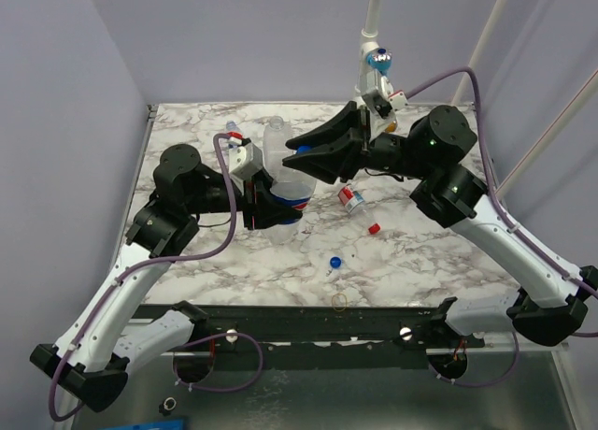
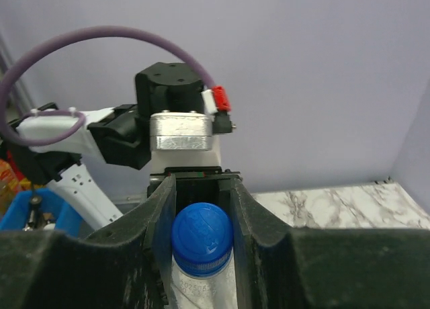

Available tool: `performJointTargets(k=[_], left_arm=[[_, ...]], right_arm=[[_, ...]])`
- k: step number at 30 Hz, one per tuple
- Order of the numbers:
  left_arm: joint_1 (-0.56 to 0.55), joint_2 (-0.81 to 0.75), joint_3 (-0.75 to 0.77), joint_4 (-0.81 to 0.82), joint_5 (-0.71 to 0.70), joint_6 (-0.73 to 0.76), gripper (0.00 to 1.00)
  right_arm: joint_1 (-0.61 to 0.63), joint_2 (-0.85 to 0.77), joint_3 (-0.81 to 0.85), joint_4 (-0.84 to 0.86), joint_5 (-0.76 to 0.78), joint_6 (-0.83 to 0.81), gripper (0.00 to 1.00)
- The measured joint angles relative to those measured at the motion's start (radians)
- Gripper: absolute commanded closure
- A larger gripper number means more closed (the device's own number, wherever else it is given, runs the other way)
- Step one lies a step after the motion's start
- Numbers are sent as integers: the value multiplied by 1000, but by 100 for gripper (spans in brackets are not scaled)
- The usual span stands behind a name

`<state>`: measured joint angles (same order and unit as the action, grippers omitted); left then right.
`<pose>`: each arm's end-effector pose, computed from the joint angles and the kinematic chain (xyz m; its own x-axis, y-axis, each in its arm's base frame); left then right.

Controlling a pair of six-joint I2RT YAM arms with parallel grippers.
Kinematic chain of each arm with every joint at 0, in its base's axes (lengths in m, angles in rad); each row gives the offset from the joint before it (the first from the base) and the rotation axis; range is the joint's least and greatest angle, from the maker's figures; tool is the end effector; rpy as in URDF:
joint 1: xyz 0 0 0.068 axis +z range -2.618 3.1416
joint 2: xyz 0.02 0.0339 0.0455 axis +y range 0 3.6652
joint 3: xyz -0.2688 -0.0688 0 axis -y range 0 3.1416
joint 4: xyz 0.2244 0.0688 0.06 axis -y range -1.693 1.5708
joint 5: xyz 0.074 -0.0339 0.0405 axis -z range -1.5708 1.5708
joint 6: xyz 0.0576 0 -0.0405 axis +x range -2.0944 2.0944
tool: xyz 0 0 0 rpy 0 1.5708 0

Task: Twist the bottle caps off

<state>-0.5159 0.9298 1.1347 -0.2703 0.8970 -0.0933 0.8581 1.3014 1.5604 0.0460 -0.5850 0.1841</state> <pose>0.1313 -0.1262 0.4262 -0.1485 0.0174 -0.9888 0.9765 0.1604 -0.1438 0.1501 0.2224 0.5247 0.0145 0.2502 -0.9681 -0.9947 0.1026 0.0116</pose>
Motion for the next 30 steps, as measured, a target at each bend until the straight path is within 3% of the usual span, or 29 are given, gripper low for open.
performJointTargets(k=[4,5,8,10,18,24,30], left_arm=[[-1,10,15,0,121,-57,99],[0,13,15,0,138,-66,99],[0,18,15,0,159,-85,98],[0,16,15,1,148,-87,94],[0,-5,-43,-1,-242,121,95],[2,-3,-89,14,-484,229,100],[2,-10,-109,53,-582,256,100]], right_arm=[[0,-4,11,9,-90,-10,70],[0,-3,13,4,-104,-11,60],[0,-2,21,-18,-106,-29,16],[0,0,21,-38,-48,-35,4],[3,56,77,-105,340,2,0],[4,119,144,-127,424,69,8],[4,188,174,-161,478,120,20]])
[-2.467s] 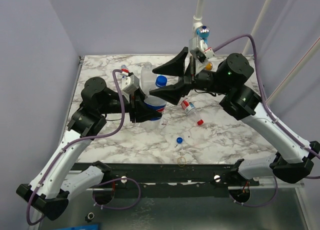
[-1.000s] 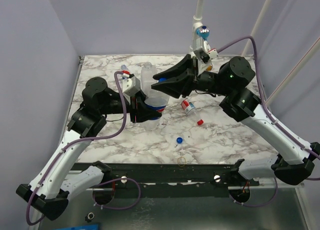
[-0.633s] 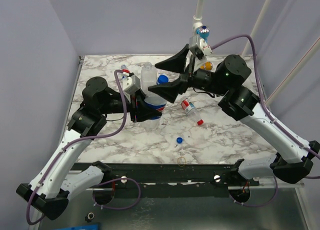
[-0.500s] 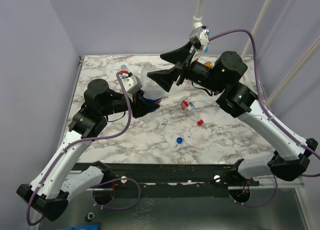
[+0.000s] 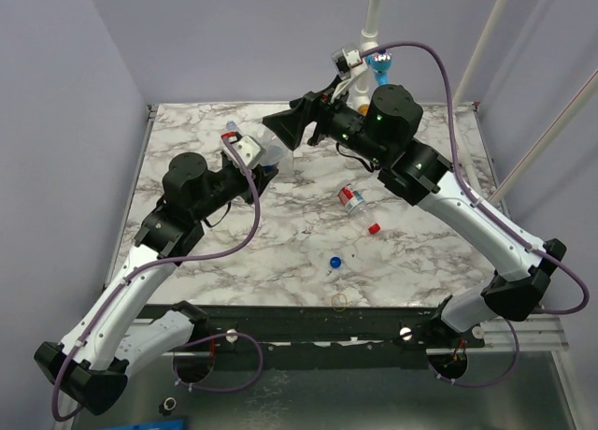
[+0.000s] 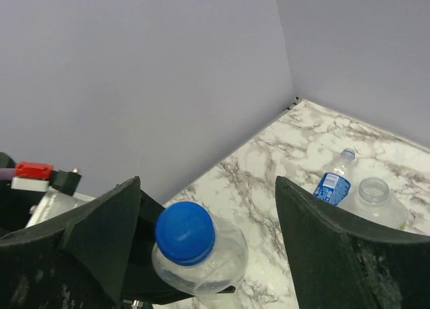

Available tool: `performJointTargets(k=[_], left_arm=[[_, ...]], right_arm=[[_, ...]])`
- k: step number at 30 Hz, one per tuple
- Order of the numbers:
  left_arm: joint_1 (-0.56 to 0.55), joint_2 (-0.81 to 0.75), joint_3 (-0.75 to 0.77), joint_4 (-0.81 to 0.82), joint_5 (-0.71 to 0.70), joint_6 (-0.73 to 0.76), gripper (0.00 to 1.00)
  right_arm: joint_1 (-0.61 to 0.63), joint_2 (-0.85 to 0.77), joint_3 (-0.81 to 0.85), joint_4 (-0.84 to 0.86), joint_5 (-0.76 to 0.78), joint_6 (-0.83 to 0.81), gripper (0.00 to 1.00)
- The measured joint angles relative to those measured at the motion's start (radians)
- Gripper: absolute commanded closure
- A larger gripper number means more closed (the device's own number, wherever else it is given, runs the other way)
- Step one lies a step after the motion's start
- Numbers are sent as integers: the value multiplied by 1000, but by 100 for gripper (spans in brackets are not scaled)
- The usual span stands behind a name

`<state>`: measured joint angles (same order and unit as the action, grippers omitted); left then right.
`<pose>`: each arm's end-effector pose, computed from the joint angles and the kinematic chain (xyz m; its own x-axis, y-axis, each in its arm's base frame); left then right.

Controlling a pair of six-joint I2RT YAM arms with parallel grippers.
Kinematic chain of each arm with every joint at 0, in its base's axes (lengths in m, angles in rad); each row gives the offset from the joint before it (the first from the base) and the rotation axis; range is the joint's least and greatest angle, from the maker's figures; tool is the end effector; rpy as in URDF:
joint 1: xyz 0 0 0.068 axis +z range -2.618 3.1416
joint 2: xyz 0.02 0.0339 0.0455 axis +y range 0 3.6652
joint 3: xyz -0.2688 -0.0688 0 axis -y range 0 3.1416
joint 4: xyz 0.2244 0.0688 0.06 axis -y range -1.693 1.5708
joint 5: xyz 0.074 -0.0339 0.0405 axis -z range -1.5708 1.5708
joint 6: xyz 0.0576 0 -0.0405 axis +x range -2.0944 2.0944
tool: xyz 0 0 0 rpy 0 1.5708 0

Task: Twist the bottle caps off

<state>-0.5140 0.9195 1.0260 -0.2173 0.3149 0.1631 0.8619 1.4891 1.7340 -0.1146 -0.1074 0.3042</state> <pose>0.1669 -0.1147 0.3966 0.0244 0.1635 -0.9862 0.7414 0.6588 0.1276 0.2110 0.2556 0.5111 -0.1661 0.2638 -0.9502 -0.8114 0.5110 0.2837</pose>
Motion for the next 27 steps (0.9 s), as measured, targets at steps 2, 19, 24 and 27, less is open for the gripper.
performJointTargets(k=[2,19,24,27], left_arm=[[0,-6,-2,13,-21,4,100],[0,-26,-28,44,-54,7,100],[0,-37,-40,48,-55,8,100],[0,-40,-53,49,-52,7,100]], right_arm=[[0,9,-5,-2,22,15,25],[-6,9,-35,73,-75,126,94],[-5,8,-35,74,-83,102,94],[-5,0,-32,56,-76,60,94]])
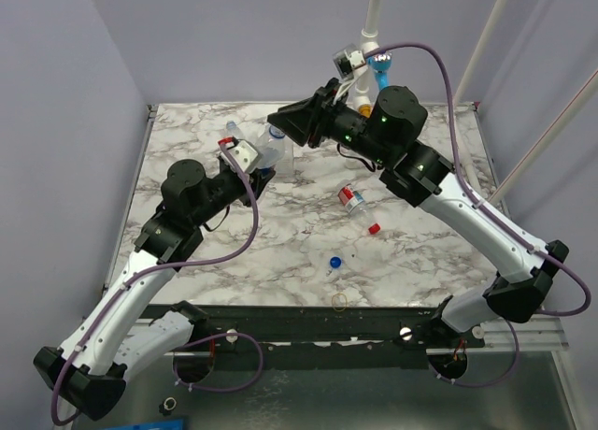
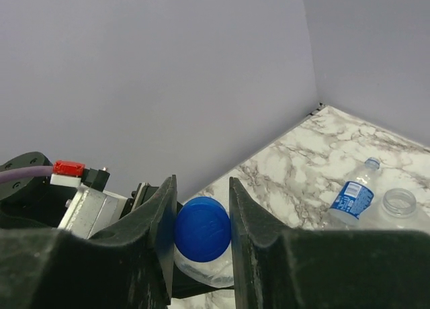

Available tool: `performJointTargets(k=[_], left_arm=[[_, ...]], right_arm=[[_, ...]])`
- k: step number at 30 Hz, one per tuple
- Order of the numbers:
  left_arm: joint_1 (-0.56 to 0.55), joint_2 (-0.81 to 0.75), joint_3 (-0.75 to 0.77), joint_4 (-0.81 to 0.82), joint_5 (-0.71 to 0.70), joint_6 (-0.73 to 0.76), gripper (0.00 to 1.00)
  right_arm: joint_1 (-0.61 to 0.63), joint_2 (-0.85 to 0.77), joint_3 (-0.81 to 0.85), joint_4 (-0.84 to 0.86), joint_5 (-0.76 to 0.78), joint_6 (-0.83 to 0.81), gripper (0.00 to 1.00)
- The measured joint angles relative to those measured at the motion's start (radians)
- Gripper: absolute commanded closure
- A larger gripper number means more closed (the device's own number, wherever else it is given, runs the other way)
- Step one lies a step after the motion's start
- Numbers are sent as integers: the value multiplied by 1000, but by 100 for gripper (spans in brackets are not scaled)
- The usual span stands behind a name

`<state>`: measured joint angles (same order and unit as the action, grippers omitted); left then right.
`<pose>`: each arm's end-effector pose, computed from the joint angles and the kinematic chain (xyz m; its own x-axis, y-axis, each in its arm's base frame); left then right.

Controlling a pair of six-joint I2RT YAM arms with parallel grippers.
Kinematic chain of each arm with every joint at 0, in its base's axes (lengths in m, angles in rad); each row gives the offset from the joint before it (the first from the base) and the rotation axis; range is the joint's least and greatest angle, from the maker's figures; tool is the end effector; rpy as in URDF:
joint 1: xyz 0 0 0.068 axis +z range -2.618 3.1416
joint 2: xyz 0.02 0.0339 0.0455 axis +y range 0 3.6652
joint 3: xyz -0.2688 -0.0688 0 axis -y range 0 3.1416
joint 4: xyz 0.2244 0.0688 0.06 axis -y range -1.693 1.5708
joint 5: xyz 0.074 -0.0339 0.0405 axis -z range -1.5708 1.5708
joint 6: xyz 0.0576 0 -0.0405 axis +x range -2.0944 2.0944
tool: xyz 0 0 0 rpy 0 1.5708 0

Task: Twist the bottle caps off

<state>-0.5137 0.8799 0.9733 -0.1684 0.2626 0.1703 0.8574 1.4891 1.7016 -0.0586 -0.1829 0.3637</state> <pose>0.1632 -0.1092 0.3916 0.0543 0.1573 -0.9861 0.7009 0.6973 0.1498 0.2106 0.2593 0.5074 -0.2126 0.2889 -0.9335 -0.8405 0.4332 0.3255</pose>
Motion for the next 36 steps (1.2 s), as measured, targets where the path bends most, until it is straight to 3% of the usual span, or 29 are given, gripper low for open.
performJointTargets(k=[7,10,12,17,23,29,36], left_arm=[[0,-25,-34,2,12,-5,100],[0,-35,-43,3,11,-13,99],[0,-40,-49,10,8,-21,98],[0,-55,-65,39,-39,-41,97],[1,-75,-65,57,-96,-55,95],[1,-88,-64,63,-98,-60,95],[1,-87,-64,62,-97,-64,95]], right_arm=[[0,-90,10,-66,62,-131,93],[0,-170,-45,-83,63,-172,86],[0,-232,-127,-91,53,-190,80],[0,-320,-476,-74,17,-199,79],[0,-222,-789,-68,-19,-155,80],[0,-156,-933,60,-20,-118,83],[0,-56,-1032,205,11,-62,70]])
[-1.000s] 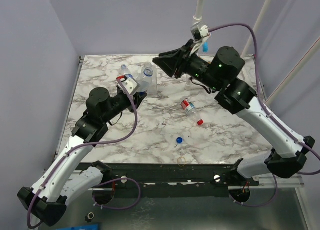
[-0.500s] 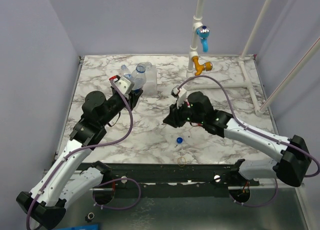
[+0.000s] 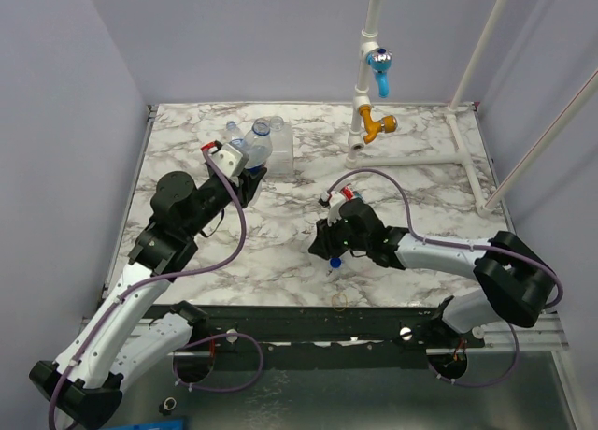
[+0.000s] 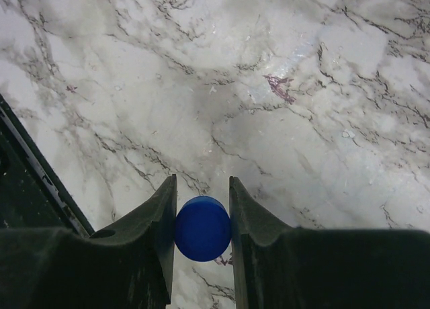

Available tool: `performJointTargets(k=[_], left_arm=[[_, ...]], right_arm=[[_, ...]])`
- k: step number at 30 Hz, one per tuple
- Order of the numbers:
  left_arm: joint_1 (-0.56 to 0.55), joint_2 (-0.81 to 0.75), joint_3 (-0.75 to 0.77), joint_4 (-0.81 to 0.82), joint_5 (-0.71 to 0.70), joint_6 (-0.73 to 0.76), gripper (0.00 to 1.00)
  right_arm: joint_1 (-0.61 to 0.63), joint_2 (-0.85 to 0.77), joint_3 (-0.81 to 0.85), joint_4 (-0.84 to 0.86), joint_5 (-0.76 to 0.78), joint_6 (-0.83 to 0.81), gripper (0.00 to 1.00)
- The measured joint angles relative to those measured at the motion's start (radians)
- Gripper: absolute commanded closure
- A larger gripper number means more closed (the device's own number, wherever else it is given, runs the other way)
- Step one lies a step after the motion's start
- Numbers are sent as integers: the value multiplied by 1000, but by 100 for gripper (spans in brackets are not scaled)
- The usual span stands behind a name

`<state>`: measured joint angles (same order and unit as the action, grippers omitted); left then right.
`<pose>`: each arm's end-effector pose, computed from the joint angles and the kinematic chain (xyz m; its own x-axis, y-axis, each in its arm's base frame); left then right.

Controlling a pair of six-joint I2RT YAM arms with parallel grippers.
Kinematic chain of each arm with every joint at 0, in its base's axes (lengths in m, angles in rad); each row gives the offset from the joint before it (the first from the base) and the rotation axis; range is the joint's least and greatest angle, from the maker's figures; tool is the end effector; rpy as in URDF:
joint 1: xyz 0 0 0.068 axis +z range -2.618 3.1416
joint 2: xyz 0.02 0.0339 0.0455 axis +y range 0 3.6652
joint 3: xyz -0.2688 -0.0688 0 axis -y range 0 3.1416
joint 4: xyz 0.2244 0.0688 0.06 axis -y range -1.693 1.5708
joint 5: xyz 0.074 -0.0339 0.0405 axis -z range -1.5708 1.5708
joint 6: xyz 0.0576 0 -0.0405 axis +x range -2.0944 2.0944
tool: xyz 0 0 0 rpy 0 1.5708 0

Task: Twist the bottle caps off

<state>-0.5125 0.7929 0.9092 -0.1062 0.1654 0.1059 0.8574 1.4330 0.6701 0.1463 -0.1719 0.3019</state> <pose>0.1506 -0.0956 0.3919 0.0750 0.0774 -0.9942 0.6227 0.7751 0.1074 0.1846 0.2283 0.1924 -0.6100 -0.2571 -0.7495 -0.6860 0.6449 0.3370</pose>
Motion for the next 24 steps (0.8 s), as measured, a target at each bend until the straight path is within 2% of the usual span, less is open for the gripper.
performJointTargets(k=[11,15,19,24], left_arm=[[0,23,0,0,16,-20,95],[0,21,0,0,25,-24,95],[0,19,0,0,32,-34,95],[0,16,-1,0,50,-43,95]], right_arm=[[0,55,-48,138,14,64,29],[0,52,-58,133,15,62,25],[0,-20,-25,35,40,34,19],[0,-183,179,-94,55,-43,11]])
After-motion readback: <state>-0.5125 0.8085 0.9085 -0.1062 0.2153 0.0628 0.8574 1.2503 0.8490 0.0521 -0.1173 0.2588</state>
